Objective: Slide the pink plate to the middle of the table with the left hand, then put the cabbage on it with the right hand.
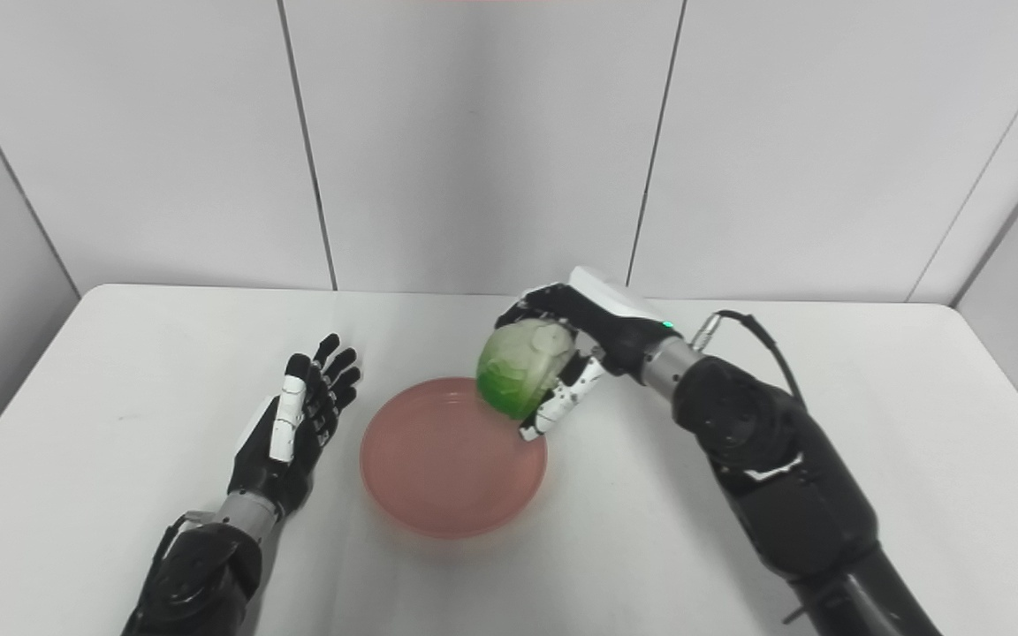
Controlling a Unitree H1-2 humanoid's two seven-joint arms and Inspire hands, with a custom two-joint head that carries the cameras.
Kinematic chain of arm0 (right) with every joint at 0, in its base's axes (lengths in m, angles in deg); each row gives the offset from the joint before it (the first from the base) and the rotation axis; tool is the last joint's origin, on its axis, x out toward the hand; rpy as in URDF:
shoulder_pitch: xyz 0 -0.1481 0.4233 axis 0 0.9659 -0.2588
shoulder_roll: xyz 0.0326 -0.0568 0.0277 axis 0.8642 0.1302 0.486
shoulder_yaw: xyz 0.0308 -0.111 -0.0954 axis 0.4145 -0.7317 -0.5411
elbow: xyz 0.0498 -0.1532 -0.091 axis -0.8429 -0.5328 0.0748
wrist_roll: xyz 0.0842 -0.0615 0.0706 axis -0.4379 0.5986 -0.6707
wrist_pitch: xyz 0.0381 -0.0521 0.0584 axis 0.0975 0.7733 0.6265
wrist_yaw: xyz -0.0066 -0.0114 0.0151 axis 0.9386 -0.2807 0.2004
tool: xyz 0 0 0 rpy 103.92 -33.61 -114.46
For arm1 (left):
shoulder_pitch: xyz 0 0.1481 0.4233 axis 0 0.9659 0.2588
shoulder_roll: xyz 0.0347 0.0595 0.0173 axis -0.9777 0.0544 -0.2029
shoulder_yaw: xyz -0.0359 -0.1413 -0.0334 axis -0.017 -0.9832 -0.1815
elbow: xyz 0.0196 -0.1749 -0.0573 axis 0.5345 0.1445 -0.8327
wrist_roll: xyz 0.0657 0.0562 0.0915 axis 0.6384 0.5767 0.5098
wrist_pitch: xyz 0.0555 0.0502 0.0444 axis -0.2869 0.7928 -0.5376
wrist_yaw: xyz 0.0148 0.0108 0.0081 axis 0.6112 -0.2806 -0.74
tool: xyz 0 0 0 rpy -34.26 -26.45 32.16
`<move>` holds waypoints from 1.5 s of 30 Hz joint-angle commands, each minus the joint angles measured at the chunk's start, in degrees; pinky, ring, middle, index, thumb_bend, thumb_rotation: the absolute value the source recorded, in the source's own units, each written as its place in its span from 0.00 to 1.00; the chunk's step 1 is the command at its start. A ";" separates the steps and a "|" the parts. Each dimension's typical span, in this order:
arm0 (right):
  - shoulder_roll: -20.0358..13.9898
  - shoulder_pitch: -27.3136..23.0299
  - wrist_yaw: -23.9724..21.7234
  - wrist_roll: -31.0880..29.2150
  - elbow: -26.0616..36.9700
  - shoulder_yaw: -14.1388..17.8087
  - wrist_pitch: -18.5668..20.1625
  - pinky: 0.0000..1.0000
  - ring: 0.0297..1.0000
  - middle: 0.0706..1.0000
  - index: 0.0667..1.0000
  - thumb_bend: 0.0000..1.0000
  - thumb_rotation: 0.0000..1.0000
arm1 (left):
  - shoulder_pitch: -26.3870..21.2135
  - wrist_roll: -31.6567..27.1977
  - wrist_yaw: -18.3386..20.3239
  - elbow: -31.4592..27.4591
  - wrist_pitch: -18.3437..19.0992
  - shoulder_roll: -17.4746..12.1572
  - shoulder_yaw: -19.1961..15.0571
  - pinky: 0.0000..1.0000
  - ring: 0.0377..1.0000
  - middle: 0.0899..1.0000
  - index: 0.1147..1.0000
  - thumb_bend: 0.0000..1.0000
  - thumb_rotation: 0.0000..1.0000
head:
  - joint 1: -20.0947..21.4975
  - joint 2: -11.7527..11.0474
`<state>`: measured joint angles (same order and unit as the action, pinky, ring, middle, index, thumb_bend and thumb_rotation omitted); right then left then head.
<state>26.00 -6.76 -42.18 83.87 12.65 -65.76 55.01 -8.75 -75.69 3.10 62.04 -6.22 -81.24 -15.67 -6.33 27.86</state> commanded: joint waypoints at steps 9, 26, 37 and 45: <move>4.14 -5.42 0.94 1.26 -4.06 -2.49 -3.53 0.43 0.42 0.44 0.48 0.52 0.00 | 1.57 2.95 1.26 3.27 4.24 2.75 3.61 0.96 0.97 0.98 0.99 0.82 1.00 | -1.28 0.72; 6.71 -4.88 1.16 3.41 -9.86 -5.82 -7.77 0.42 0.40 0.45 0.48 0.52 0.00 | 2.14 3.30 1.14 0.35 6.17 3.00 4.03 0.97 0.97 0.96 0.99 0.79 1.00 | -1.63 2.27; 6.60 -4.09 1.23 7.10 -11.11 -8.32 -9.49 0.44 0.40 0.45 0.47 0.52 0.00 | 1.70 3.16 1.19 0.59 5.89 3.17 4.26 0.97 0.97 0.97 0.99 0.81 1.00 | -1.86 3.21; 6.80 -3.58 0.54 10.98 -10.44 -10.31 -7.86 0.46 0.40 0.46 0.47 0.52 0.00 | 1.79 3.80 0.92 0.11 6.04 3.05 4.68 0.96 0.97 0.97 0.99 0.81 1.00 | -1.96 3.55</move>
<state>32.88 -8.68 -42.05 93.85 0.76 -75.75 48.27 -8.53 -73.25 2.14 60.51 -5.37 -80.20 -13.58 -8.17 31.38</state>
